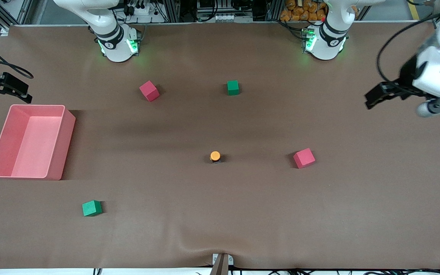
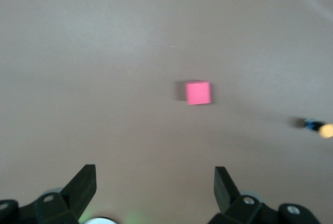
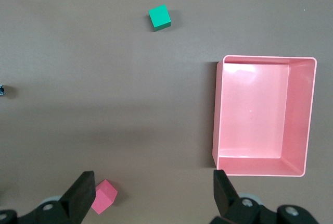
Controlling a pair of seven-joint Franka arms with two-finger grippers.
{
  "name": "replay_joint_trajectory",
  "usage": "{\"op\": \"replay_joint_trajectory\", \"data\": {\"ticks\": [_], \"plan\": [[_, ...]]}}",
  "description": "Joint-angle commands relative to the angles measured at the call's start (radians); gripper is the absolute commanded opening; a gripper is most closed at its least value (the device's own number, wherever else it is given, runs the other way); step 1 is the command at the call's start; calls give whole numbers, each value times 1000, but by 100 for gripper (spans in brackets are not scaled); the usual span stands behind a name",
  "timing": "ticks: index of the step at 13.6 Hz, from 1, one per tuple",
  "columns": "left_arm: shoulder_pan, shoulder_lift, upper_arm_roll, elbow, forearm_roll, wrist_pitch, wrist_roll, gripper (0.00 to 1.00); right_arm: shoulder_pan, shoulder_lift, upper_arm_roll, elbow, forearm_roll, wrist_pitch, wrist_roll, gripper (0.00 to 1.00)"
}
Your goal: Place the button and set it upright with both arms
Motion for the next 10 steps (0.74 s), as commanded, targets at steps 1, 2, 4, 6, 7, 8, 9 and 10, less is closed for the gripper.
{"op": "replay_joint_trajectory", "data": {"ticks": [1, 2, 4, 6, 7, 8, 9, 10], "plan": [[-5, -109, 53, -164, -20, 62, 98, 100, -18, 7, 13, 17, -14, -14, -11, 100], [-15, -143, 91, -213, -23, 90, 151, 100, -18, 7, 13, 17, -14, -14, -11, 100], [-42, -184, 127, -264, -38, 104, 184, 100, -18, 7, 13, 17, -14, -15, -11, 100], [-41, -220, 138, -316, -38, 122, 192, 100, -17, 7, 13, 17, -14, -15, -11, 100], [-42, -240, 145, -341, -40, 128, 198, 100, -18, 7, 13, 17, -14, -15, -11, 100], [-42, -253, 147, -350, -40, 130, 199, 100, -18, 7, 13, 17, -14, -15, -11, 100], [-42, -264, 147, -350, -38, 122, 210, 100, -18, 7, 13, 17, -14, -15, -11, 100], [-41, -278, 149, -355, -38, 118, 260, 100, -18, 7, 13, 17, -14, -15, -11, 100]]}}
